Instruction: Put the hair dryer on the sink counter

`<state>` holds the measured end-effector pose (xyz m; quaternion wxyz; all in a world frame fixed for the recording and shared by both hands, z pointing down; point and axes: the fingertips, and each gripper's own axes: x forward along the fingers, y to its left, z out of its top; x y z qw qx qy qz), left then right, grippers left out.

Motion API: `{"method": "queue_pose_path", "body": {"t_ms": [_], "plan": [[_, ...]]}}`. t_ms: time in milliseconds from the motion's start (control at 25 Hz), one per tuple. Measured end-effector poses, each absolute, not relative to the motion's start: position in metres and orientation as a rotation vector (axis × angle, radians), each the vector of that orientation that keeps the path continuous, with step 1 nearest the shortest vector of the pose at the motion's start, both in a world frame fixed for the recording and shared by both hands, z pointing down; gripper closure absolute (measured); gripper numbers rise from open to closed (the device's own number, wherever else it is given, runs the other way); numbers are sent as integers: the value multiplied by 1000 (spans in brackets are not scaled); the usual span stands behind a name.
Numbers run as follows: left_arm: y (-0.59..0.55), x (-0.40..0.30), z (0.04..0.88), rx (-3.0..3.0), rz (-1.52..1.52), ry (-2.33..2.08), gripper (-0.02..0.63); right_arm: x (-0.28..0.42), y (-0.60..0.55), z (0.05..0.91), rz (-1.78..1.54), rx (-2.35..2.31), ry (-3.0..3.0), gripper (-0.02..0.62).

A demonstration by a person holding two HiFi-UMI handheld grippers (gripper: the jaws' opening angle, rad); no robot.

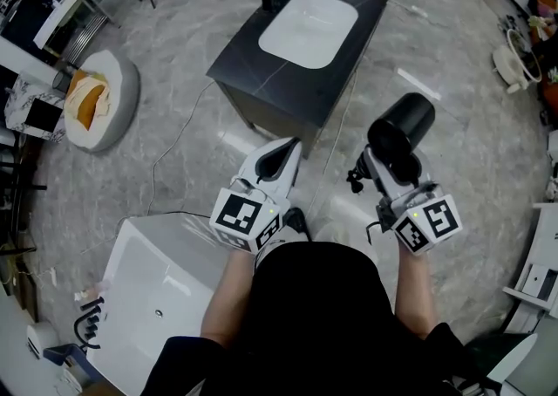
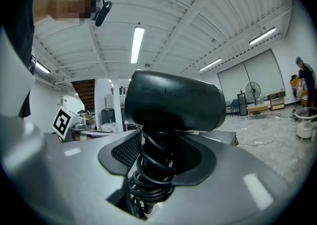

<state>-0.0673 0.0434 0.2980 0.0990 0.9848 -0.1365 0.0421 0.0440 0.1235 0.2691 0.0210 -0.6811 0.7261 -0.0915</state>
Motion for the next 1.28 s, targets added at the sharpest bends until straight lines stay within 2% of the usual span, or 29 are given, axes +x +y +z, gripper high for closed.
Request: {"method": "queue_pose_path", "body": {"t_ms": [440,1280], "plan": [[14,-70,304,2881,127,-420,606,31,81,277,-342,-2061,2316,388],[-88,-73,320,2775,165,-736,606,30,-68,316,-455,-1773,2637,388]]}}
